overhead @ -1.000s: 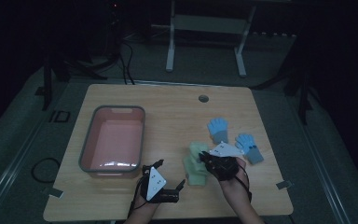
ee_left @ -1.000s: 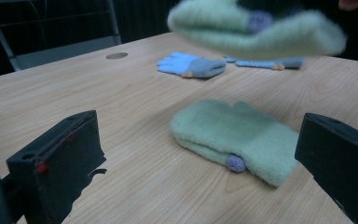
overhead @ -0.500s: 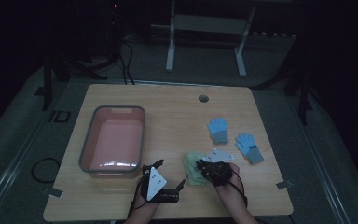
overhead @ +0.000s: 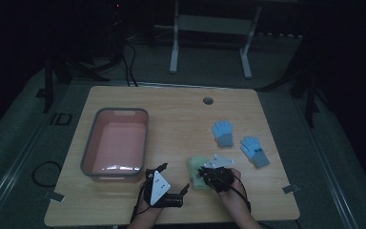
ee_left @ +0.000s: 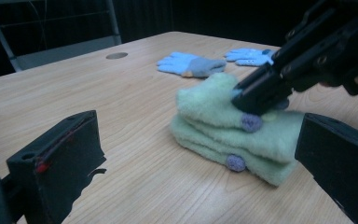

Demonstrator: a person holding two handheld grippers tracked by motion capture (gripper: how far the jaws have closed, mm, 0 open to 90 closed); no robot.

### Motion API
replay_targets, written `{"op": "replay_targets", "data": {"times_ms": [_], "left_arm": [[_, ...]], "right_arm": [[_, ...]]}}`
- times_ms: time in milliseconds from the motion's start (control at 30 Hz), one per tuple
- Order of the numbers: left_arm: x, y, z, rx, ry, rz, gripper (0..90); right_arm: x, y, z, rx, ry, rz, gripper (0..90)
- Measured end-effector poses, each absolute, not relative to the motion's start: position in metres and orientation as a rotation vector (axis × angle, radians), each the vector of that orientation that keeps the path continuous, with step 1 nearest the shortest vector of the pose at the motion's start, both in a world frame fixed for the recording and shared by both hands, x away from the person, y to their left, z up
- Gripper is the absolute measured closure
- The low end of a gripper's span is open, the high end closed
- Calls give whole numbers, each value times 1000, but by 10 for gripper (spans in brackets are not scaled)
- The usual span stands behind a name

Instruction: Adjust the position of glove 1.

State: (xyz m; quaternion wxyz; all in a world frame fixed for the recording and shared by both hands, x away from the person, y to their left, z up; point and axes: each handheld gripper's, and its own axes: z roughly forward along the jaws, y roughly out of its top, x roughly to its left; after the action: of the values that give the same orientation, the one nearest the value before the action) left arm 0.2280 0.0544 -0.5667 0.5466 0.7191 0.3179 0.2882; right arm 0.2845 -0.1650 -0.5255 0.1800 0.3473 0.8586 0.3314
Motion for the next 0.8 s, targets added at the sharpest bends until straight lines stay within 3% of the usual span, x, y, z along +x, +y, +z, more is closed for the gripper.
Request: {"op": "replay_targets", "data": {"times_ms": [467,800], "left_arm": [[228,54,-567,1689,754,676,8],[231,55,-566,1707,756,640,8]], "right_arm": [[285,-169,-526,970,2442,965,774],[285,-173,-516,952,2448,997,494]]}}
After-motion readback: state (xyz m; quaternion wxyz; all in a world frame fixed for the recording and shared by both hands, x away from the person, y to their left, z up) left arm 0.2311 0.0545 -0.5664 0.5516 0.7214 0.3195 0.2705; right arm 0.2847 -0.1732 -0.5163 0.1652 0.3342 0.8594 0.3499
